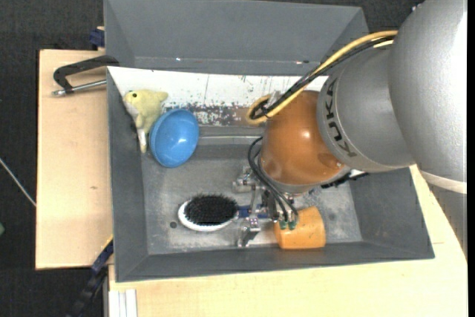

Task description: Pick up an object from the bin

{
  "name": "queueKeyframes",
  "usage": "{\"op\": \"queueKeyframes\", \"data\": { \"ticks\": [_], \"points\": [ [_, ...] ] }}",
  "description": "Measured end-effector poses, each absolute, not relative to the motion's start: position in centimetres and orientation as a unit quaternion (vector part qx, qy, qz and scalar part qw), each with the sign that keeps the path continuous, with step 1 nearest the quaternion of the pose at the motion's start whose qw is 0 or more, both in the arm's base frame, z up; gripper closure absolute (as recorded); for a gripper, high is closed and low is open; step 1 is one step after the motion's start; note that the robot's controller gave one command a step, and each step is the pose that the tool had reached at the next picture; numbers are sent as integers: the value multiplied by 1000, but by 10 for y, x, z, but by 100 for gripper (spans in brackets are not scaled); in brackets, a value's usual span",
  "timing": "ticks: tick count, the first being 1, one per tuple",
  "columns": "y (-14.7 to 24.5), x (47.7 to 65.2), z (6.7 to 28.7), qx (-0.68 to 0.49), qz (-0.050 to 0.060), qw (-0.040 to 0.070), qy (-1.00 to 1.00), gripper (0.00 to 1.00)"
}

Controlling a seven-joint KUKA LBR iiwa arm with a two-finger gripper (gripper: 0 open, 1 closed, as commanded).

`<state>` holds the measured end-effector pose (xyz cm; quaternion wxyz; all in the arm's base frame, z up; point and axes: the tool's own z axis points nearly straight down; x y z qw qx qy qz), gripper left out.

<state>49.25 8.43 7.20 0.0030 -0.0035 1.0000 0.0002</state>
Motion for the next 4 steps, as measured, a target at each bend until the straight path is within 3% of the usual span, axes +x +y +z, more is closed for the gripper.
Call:
{"op": "queueKeyframes", "data": {
  "ticks": [1, 2, 3, 4],
  "points": [
    [85, 493, 74, -3, 0, 1, 1000, 0],
    [85, 495, 74, -4, 1, 5, 1000, 100],
    [86, 496, 76, -4, 1, 2, 1000, 100],
    [86, 498, 126, -4, 1, 4, 1000, 100]
  ]
}}
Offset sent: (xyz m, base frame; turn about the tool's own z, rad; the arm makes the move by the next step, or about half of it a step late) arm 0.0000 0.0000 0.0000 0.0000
